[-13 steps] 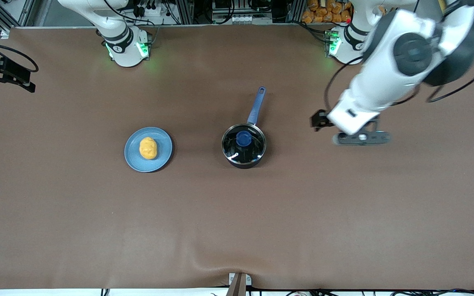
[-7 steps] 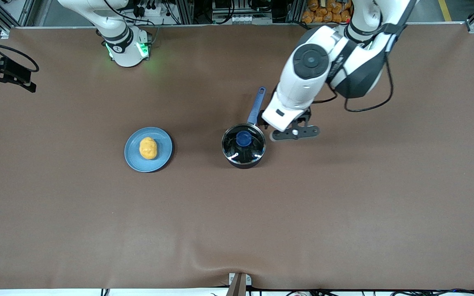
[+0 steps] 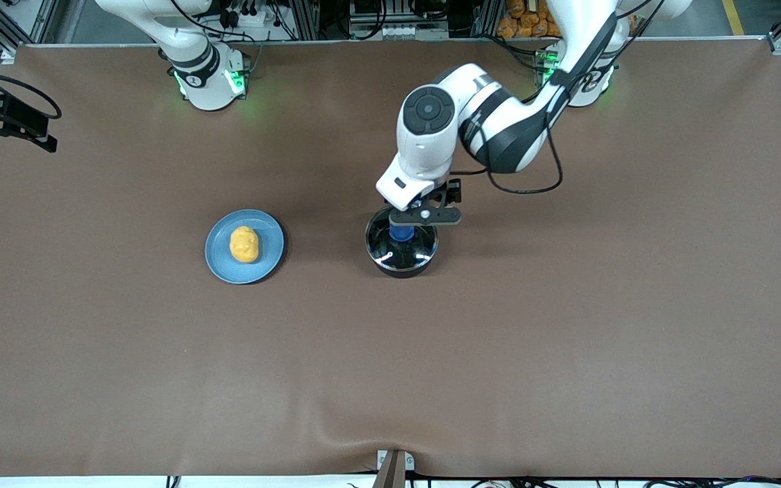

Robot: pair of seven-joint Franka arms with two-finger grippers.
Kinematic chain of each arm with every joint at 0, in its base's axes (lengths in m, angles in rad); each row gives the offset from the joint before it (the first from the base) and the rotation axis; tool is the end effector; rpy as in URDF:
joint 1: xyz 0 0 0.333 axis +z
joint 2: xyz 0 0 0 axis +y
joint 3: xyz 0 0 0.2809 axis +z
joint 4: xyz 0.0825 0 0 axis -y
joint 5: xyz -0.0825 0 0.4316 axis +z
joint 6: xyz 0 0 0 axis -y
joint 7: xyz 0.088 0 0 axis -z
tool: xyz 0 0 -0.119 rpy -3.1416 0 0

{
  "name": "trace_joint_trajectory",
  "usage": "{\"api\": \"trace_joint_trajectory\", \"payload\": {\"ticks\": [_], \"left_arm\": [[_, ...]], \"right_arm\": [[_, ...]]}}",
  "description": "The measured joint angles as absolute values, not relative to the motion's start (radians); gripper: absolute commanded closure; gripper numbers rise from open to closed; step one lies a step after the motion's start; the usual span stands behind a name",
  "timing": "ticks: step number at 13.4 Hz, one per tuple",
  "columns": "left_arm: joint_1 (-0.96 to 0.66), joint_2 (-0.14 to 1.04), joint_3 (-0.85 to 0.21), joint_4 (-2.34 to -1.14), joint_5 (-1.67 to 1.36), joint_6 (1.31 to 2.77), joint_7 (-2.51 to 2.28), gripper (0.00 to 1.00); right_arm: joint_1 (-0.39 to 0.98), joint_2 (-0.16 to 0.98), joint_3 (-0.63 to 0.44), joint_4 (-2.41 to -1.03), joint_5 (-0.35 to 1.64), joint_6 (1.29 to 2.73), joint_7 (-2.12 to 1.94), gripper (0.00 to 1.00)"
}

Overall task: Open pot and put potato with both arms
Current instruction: 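Reach the left gripper to the blue knob of the glass lid, then close the left gripper on the blue lid knob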

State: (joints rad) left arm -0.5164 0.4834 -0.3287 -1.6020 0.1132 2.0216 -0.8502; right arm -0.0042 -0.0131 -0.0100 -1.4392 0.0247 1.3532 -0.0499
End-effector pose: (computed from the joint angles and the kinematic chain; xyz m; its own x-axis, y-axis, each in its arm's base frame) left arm 0.4851 -0.5066 0.2937 0.9980 -0.0141 -0.0619 -0.0137 -0.9999 0.0063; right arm 0.5731 -0.0048 0.6338 0.9966 0.0411 -0.0715 0.0391 -0.9988 -0.0282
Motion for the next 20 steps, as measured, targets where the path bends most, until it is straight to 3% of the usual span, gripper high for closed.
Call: {"api": "trace_joint_trajectory", "payload": {"ticks": [7,11,20], "left_arm": [[-0.557,0.586,-0.324,-1.598,0.115,2.175,-0.868,0.03],[-0.564,0.606,-0.324,-1.593,0.199,2.193,-0.868,0.07],[-0.565,0.627,-0.321,-1.59,0.218,2.196,-0.868,0.24]], "right_arm": [[-0.004,-0.013,-0.011,-1.439,0.026,1.349,-0.05,0.0],[-0.012,-0.013,-0.014,-1.439,0.034,1.346,-0.05,0.0],[-0.025,-0.013,-0.018,-1.439,0.053,1.345,-0.05,0.0]]}}
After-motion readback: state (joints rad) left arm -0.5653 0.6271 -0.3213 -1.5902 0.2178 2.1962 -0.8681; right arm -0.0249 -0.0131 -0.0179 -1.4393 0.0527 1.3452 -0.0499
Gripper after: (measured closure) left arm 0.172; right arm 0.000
